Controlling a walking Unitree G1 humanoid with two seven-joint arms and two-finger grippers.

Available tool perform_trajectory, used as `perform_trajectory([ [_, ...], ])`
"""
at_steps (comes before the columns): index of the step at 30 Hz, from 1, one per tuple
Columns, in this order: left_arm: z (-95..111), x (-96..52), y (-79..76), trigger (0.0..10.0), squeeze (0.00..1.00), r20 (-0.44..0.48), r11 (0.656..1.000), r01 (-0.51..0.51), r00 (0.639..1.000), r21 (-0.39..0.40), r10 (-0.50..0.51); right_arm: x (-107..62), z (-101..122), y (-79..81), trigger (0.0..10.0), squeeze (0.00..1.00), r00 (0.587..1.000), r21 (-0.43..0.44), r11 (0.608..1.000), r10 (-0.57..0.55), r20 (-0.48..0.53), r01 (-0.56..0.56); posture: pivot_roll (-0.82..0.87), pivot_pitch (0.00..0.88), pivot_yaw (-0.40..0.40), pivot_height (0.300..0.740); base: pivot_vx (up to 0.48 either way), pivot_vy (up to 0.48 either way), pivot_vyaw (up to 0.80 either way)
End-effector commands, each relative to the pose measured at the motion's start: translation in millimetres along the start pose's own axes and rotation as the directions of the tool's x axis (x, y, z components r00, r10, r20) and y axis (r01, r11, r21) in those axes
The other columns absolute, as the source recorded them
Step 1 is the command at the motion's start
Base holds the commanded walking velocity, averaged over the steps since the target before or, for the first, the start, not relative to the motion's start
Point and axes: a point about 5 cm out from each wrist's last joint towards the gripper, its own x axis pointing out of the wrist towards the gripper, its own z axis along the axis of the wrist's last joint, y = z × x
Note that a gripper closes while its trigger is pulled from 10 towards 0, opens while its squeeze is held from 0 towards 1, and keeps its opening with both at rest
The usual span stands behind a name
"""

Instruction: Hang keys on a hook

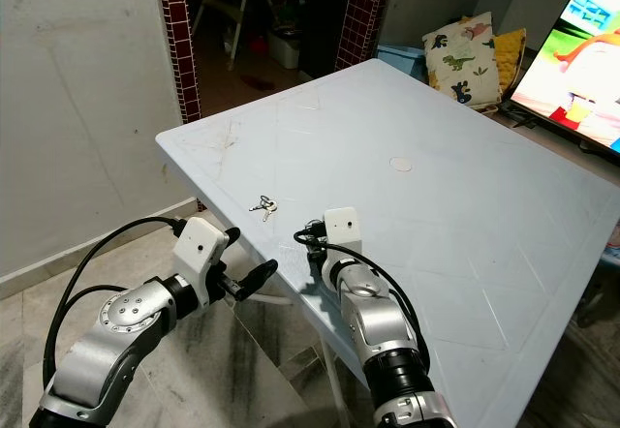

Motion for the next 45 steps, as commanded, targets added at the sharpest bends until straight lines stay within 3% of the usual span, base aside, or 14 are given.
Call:
perform_trajectory([
  [1, -1, 2.6, -1.5, 10.0, 0.00, -0.004, 1.000, 0.003, 1.000, 0.012, -0.003, 0.0, -9, -4.6, 0.0, 0.00, 0.999, 0.020, 1.000, -0.009, -0.043, 0.010, 0.09, 0.000, -0.123, 0.740, 0.000, 0.000, 0.00],
  [28, 0, 4.9, -0.5, 10.0, 0.00, 0.005, 1.000, -0.004, 1.000, 0.016, 0.003, 0.1, -8, -10.6, 0.0, 0.00, 0.999, 0.055, 0.997, -0.045, -0.011, 0.046, 0.08, 0.000, -0.125, 0.740, 0.000, 0.000, 0.00],
  [33, 2, 5.5, 0.6, 10.0, 0.00, 0.016, 1.000, -0.013, 1.000, 0.016, 0.013, -2.2, 2, -18.2, 0.0, 0.00, 0.994, 0.083, 0.993, -0.094, 0.052, 0.090, 0.09, 0.000, -0.126, 0.740, 0.000, 0.000, 0.00],
  [36, 6, 6.1, 2.6, 10.0, 0.00, 0.030, 1.000, -0.022, 0.999, 0.016, 0.022, -7.7, 24, -29.2, 0.0, 0.00, 0.971, 0.053, 0.989, -0.148, 0.189, 0.140, 0.09, 0.000, -0.127, 0.740, 0.000, 0.000, 0.00],
  [39, 7, 7.1, 3.9, 10.0, 0.00, 0.043, 0.999, -0.031, 0.999, 0.013, 0.030, -14.7, 43, -41.0, 0.0, 0.00, 0.938, 0.094, 0.981, -0.190, 0.290, 0.169, 0.08, 0.000, -0.125, 0.740, 0.000, 0.000, 0.00],
  [45, 9, 9.2, 3.0, 10.0, 0.00, 0.053, 0.999, -0.030, 0.998, 0.011, 0.029, -22.5, 54, -49.6, 0.0, 0.00, 0.910, 0.107, 0.976, -0.218, 0.352, 0.192, 0.07, 0.000, -0.124, 0.740, 0.000, 0.000, 0.00],
])
